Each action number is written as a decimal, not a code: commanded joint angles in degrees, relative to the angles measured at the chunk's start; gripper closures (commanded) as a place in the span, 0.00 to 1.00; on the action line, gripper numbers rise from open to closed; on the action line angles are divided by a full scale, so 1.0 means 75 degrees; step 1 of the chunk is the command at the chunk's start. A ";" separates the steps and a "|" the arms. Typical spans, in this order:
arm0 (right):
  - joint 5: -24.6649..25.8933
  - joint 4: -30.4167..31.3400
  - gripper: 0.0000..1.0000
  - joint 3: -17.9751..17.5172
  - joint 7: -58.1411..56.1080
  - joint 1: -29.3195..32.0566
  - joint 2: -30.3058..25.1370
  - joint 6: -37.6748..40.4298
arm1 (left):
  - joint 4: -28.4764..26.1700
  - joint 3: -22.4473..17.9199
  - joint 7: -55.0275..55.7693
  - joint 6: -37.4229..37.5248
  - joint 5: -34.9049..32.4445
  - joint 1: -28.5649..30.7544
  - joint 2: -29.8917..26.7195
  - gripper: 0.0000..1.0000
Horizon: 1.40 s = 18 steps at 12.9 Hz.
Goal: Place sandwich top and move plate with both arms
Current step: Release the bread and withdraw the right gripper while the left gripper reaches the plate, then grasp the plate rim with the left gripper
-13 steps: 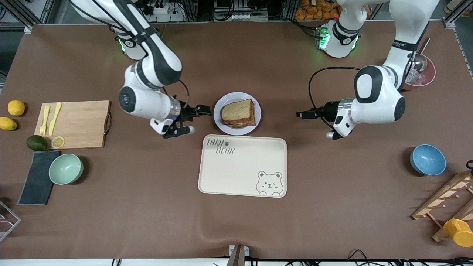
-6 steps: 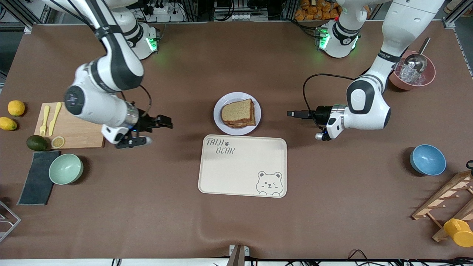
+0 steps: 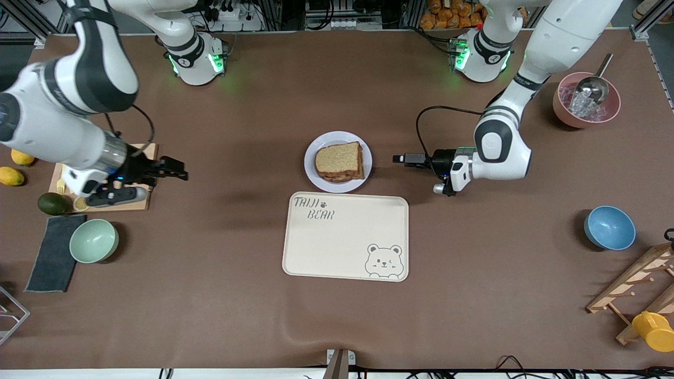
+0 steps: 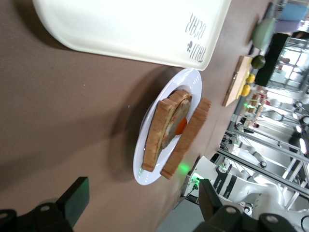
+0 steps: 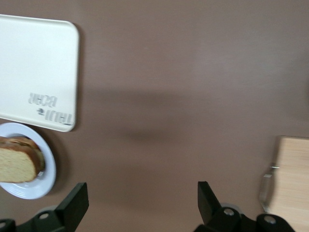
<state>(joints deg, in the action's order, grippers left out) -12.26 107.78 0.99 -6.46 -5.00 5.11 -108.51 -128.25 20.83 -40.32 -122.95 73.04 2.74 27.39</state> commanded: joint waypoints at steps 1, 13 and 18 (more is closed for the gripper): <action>0.0600 -0.0377 0.00 0.0475 -0.0614 0.0069 -0.0154 0.0602 | -0.0021 0.0023 -0.1301 -0.0095 0.0771 0.0021 0.0484 0.00; 0.1107 -0.2075 0.00 0.1285 -0.1110 0.0538 -0.0741 0.3064 | 0.0072 0.0198 -0.3646 0.0115 0.3010 -0.0366 0.1246 0.08; 0.1107 -0.2182 0.00 0.1321 -0.1049 0.0526 -0.0752 0.3510 | 0.0107 0.0304 -0.3764 0.0465 0.3304 -0.0342 0.1363 0.14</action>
<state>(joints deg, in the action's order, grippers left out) -5.20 92.14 11.10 -15.67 -1.06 -0.27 -83.98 -127.97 22.39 -66.04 -121.71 95.42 -0.54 36.18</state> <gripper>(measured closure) 0.000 0.137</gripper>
